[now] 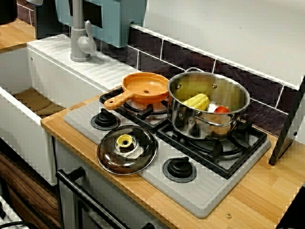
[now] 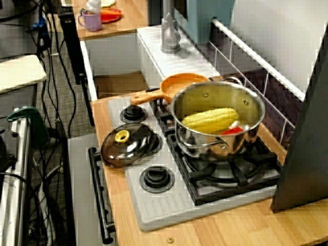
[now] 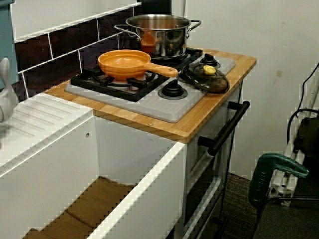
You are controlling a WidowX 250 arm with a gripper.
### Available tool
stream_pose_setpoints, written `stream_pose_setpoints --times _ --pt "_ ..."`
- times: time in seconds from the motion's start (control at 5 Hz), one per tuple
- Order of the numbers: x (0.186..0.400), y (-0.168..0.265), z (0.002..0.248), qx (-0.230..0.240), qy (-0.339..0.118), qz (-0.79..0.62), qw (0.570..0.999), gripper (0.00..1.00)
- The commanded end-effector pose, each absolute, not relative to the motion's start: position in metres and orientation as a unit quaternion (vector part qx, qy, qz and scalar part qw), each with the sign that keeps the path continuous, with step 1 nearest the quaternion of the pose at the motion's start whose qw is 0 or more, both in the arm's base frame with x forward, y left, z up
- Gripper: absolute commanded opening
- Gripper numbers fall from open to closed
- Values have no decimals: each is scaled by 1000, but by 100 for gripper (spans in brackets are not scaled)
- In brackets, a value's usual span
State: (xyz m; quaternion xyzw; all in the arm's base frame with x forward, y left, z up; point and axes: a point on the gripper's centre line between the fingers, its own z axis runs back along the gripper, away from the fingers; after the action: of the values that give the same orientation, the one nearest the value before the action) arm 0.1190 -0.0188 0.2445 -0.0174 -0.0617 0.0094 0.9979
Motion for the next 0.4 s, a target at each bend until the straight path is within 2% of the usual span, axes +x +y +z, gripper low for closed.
stream_pose_setpoints --times 0.0,0.2 --pt "119 -19 245 -17 -62 9 998 100" --pt "139 -26 234 3 -67 23 998 100"
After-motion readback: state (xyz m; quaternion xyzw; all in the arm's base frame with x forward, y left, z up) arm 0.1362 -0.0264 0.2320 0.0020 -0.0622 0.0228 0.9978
